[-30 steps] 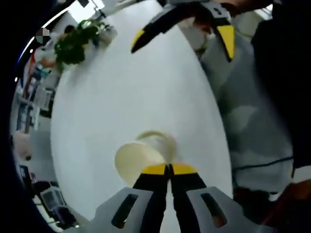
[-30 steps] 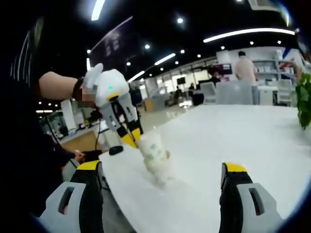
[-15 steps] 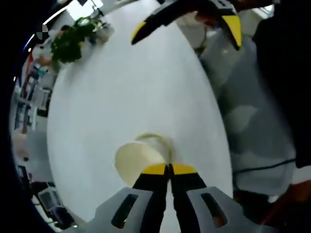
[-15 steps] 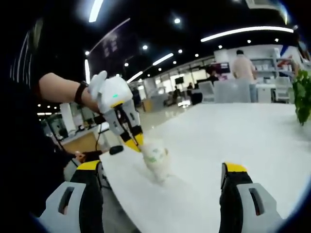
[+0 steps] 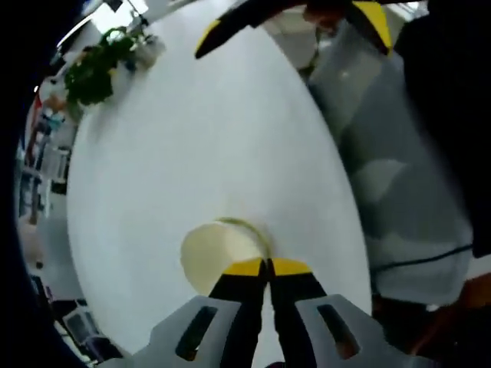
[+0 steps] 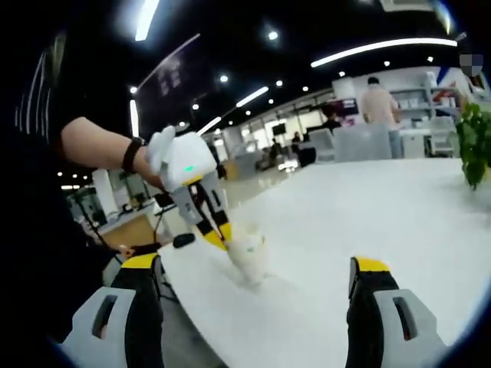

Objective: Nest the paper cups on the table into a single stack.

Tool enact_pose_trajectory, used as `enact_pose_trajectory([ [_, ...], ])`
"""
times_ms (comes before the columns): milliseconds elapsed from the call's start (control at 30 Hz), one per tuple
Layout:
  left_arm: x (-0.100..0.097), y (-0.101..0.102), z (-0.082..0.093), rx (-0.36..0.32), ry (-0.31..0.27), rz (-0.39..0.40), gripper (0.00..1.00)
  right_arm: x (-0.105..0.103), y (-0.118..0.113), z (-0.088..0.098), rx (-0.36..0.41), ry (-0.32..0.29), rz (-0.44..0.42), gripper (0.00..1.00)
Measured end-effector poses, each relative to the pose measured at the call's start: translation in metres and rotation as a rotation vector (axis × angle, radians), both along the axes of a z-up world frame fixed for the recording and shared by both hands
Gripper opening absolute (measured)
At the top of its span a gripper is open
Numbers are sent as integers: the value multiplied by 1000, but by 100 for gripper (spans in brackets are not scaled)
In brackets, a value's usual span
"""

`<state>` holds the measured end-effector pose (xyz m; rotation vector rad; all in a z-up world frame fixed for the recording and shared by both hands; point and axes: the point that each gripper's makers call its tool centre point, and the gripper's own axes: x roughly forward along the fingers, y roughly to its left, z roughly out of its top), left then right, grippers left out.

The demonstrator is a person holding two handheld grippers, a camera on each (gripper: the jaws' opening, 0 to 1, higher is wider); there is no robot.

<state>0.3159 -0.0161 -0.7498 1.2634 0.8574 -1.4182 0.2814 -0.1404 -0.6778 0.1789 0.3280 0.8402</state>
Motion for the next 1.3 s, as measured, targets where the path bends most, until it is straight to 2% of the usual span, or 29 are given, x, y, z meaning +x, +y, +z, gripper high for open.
enact_pose_trajectory([
  [333,1,0,-2,-17,7,4,2,-2,-1,-3,27,18,-18,100],
  [500,2,-2,1,-56,34,80,8,-1,2,-3,33,19,-17,100],
  [700,-1,2,2,-59,34,88,16,0,6,-3,35,20,-11,100],
  [900,0,6,10,-107,30,136,17,2,12,-2,37,22,0,100],
  [967,1,3,15,-157,31,167,17,2,14,-2,32,19,3,100],
  [1033,0,5,17,-176,34,196,17,3,15,-2,31,17,2,100],
  [1300,-4,16,21,-216,11,243,25,1,25,-4,3,27,34,100],
])
